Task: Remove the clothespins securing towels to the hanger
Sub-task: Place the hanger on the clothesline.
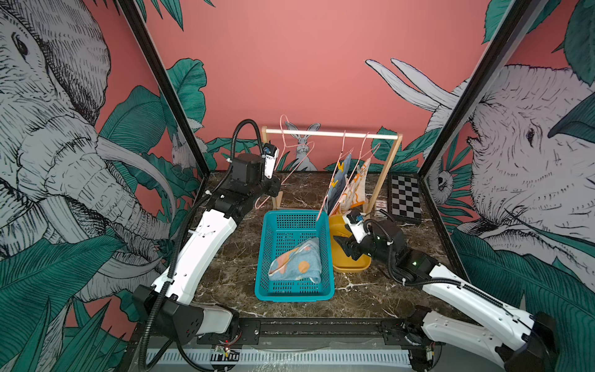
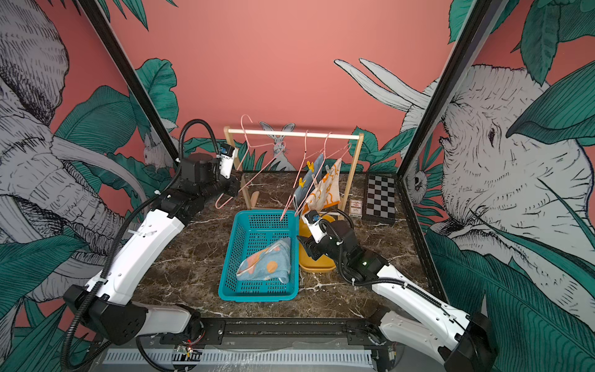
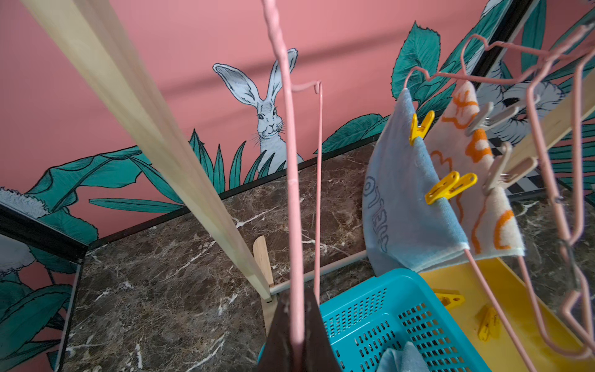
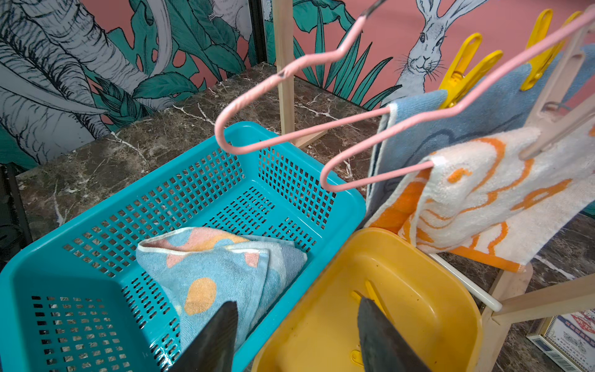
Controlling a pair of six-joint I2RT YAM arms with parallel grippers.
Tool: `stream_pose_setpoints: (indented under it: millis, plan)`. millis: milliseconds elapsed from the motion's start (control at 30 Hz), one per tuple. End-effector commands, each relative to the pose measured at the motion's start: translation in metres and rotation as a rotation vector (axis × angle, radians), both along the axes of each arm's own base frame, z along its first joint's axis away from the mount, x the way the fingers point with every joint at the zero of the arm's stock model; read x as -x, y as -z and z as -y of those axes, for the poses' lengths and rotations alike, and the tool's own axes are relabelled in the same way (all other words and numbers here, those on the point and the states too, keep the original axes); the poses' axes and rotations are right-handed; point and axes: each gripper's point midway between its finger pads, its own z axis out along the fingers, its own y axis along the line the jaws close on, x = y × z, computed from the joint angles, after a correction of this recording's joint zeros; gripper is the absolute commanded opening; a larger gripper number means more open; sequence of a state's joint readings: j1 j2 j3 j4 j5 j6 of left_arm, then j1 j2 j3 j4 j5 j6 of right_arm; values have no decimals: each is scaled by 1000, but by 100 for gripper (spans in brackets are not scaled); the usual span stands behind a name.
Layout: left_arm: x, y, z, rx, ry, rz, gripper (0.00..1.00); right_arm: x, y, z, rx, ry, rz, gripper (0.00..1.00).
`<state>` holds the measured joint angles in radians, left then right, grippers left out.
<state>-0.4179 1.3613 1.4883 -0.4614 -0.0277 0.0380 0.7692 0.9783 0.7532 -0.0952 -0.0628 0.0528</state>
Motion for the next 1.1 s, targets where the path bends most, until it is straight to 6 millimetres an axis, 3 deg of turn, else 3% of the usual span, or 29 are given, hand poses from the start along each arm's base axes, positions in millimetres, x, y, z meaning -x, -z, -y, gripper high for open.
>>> stream_pose_setpoints:
  millis: [0,400,833,867,1067]
  plan:
    - [-4,-26,-14,18,-65,78,0,0,-1,4,-11,16,4,59]
    - [-8,-9,-34,-26,-137,54,0,1,3,5,-9,17,-10,60]
    - [2,13,-44,-56,-167,19,0,0,8,3,-2,13,-23,60]
    - [2,14,-44,-58,-164,18,1,0,7,3,-3,13,-22,60]
    - [6,15,-44,-61,-152,18,29,0,7,2,-4,13,-22,60]
